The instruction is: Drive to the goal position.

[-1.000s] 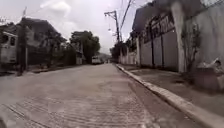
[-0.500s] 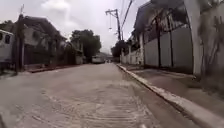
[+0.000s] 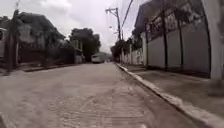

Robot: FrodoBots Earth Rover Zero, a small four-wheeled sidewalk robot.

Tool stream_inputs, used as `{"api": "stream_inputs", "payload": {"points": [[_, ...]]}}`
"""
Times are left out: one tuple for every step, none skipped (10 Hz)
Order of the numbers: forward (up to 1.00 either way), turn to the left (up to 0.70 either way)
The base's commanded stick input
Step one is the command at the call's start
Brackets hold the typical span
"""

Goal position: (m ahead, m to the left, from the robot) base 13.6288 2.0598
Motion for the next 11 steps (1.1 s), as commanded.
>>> {"api": "stream_inputs", "payload": {"points": [[1.00, 0.00], [1.00, 0.00], [1.00, 0.00], [1.00, 0.00], [1.00, 0.00], [1.00, 0.00], [1.00, 0.00], [1.00, 0.00], [1.00, 0.00], [1.00, 0.00], [1.00, 0.00]]}}
